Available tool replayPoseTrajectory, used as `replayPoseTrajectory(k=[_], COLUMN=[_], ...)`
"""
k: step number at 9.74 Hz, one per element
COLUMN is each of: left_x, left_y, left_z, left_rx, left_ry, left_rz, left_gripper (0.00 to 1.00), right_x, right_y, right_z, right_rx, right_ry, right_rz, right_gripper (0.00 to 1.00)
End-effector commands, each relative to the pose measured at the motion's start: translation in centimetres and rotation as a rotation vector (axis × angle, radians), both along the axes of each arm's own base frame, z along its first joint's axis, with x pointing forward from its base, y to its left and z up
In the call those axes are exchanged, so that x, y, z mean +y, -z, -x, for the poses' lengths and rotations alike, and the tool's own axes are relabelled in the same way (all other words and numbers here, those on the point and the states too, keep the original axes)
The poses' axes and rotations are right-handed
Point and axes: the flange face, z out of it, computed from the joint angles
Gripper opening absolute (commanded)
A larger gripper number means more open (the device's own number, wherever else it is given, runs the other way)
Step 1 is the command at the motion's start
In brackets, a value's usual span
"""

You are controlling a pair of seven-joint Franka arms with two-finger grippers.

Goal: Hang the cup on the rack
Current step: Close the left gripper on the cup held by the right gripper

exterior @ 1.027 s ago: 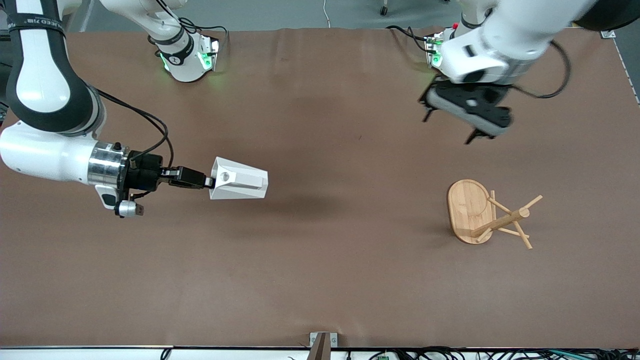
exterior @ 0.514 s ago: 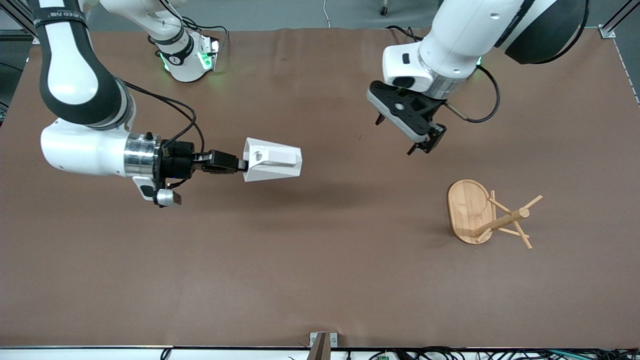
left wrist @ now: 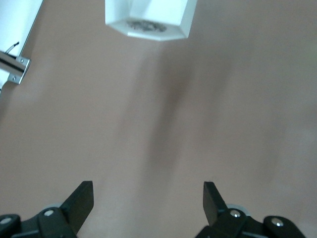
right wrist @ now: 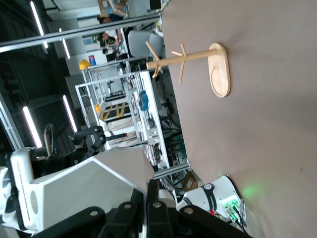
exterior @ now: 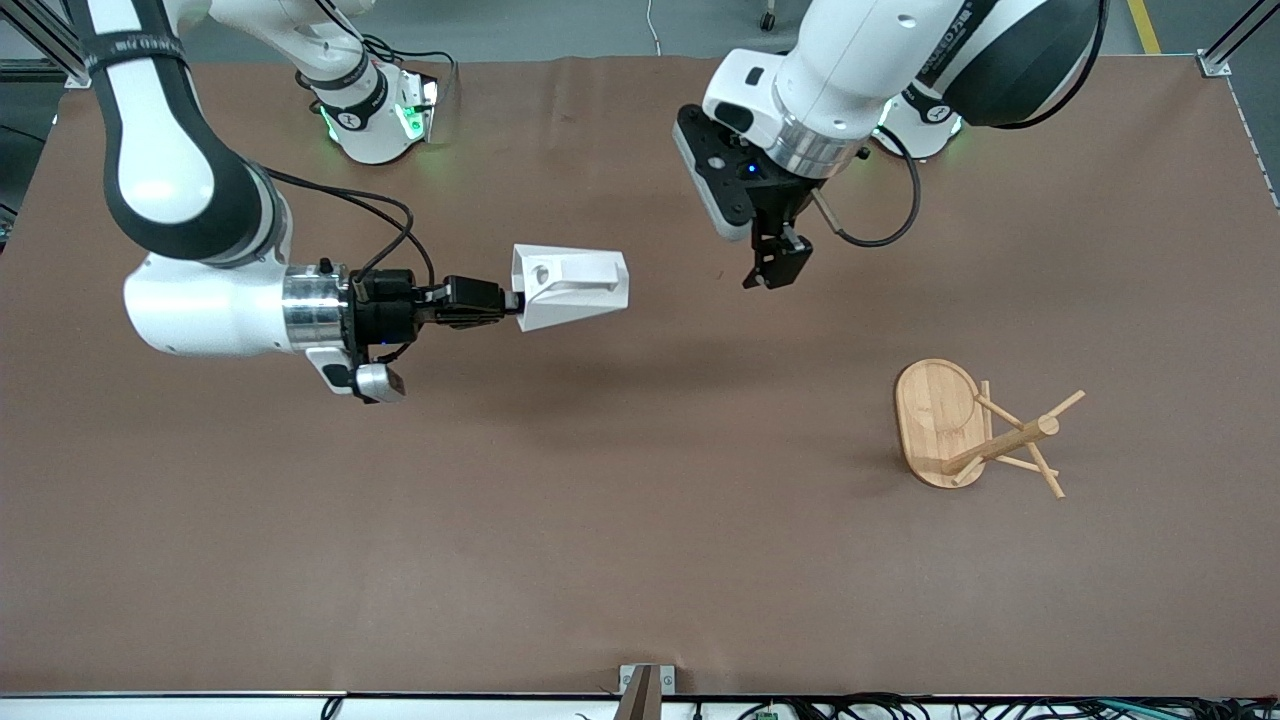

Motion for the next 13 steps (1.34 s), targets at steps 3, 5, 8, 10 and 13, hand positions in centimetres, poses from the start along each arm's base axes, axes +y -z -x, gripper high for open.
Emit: replayPoseTrajectory(k=[3,5,8,10,13], left_x=[-1.9,-3.4,-4.8,-5.5,-6.0], left_y=[0.9,1.5,1.2,1.4,2.2], left_z=[-0.5,0.0,1.1,1.7,1.5], left_rx=[0.011,0.036,0.054,0.057,0.066], left_ry=[0.099,0.056,0.007,0.019,0.035], left_rz=[0.04,0.056,0.063,0.062,0.061], left_gripper=[0.96,0.96,1.0,1.0,0.99], right_x=[3.3,4.2,5.1,5.1,5.5], right_y=[2.0,2.1,2.4,2.5,2.5], right_z=[1.6,1.9,2.2,2.3,2.4], right_rx=[0.007,0.017,0.026,0.023,0.024], right_ry=[-0.066,-0.073,-0.078,-0.08,-0.085], right_rz=[-0.066,-0.083,-0.099,-0.1,-0.099], right_gripper=[0.0,0.0,0.0,0.0,0.0])
